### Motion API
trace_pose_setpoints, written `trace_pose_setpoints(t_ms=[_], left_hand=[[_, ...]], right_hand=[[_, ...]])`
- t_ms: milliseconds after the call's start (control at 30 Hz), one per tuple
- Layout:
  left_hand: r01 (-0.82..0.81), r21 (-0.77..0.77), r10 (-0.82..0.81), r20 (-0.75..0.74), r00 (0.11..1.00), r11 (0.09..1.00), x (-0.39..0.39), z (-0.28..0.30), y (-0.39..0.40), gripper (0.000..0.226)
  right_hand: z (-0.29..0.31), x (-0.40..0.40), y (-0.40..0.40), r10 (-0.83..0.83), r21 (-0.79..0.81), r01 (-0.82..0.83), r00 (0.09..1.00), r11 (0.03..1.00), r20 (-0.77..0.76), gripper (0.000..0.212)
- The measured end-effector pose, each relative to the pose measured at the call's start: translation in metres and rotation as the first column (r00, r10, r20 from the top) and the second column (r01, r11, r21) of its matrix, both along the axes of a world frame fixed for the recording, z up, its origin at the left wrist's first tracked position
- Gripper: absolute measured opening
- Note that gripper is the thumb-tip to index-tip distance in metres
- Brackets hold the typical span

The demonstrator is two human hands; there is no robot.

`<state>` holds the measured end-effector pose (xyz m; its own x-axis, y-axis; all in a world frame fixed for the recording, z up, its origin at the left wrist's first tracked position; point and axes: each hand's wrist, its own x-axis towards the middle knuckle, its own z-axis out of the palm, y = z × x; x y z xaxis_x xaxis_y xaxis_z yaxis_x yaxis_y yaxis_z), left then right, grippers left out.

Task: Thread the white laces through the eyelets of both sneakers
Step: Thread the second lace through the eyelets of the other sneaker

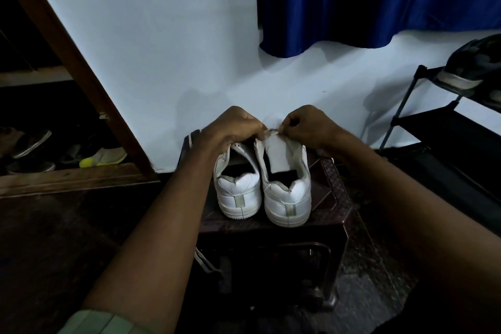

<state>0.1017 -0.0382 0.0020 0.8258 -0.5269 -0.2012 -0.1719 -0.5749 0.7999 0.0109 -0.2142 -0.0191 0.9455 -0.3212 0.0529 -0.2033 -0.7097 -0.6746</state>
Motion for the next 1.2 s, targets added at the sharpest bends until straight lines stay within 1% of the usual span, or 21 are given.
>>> trace_pose_setpoints(t_ms=[67, 200, 267, 333, 500, 567, 700, 800, 967, 1067, 1200], left_hand=[[-0.010, -0.004, 0.010, -0.024, 1.000, 1.000, 0.000, -0.001, 0.000, 0.018], [-0.007, 0.005, 0.007, -0.052, 0.999, 1.000, -0.001, -0.001, 0.001, 0.026], [0.006, -0.002, -0.006, -0.060, 0.998, 1.000, -0.001, -0.001, 0.001, 0.026], [0.016, -0.003, -0.016, -0.061, 0.998, 1.000, -0.001, -0.002, 0.000, 0.030], [0.037, 0.005, -0.037, -0.061, 0.997, 0.999, -0.001, -0.002, 0.000, 0.037], [0.035, 0.001, -0.035, -0.061, 0.998, 0.999, -0.001, -0.002, 0.001, 0.037], [0.032, -0.021, -0.033, -0.055, 0.998, 0.999, -0.002, -0.002, 0.001, 0.036], [0.034, -0.022, -0.036, -0.059, 0.998, 0.999, -0.002, -0.003, 0.001, 0.036], [0.048, -0.011, -0.049, -0.064, 0.997, 0.999, 0.000, -0.004, 0.001, 0.037], [0.052, -0.014, -0.053, -0.060, 0.997, 0.999, -0.001, -0.003, 0.002, 0.036], [0.057, -0.026, -0.058, -0.062, 0.996, 0.998, -0.001, -0.003, 0.002, 0.036]], right_hand=[[0.005, -0.002, 0.002, 0.011, -0.121, -0.010, 1.000, 0.993, 0.010, 0.005], [0.003, -0.001, 0.014, -0.007, -0.308, 0.009, 1.000, 0.951, 0.008, 0.007], [0.002, -0.002, 0.021, -0.014, -0.381, 0.022, 1.000, 0.924, 0.025, 0.010], [0.003, -0.004, 0.026, -0.020, -0.450, 0.032, 0.999, 0.893, 0.031, 0.013], [0.002, -0.007, 0.029, 0.028, -0.567, -0.004, 0.999, 0.824, 0.034, 0.013], [0.000, -0.008, 0.030, 0.061, -0.589, -0.037, 0.998, 0.807, 0.021, 0.016], [-0.001, -0.008, 0.029, 0.079, -0.575, -0.065, 0.997, 0.815, -0.001, 0.015], [-0.004, -0.008, 0.032, 0.061, -0.568, -0.055, 0.998, 0.821, -0.008, 0.020], [-0.006, -0.008, 0.038, 0.045, -0.592, -0.059, 0.998, 0.804, -0.039, 0.019], [-0.009, -0.008, 0.040, 0.030, -0.613, -0.043, 0.999, 0.789, -0.031, 0.019], [-0.007, -0.009, 0.047, -0.031, -0.554, 0.016, 0.999, 0.833, -0.018, 0.024]])
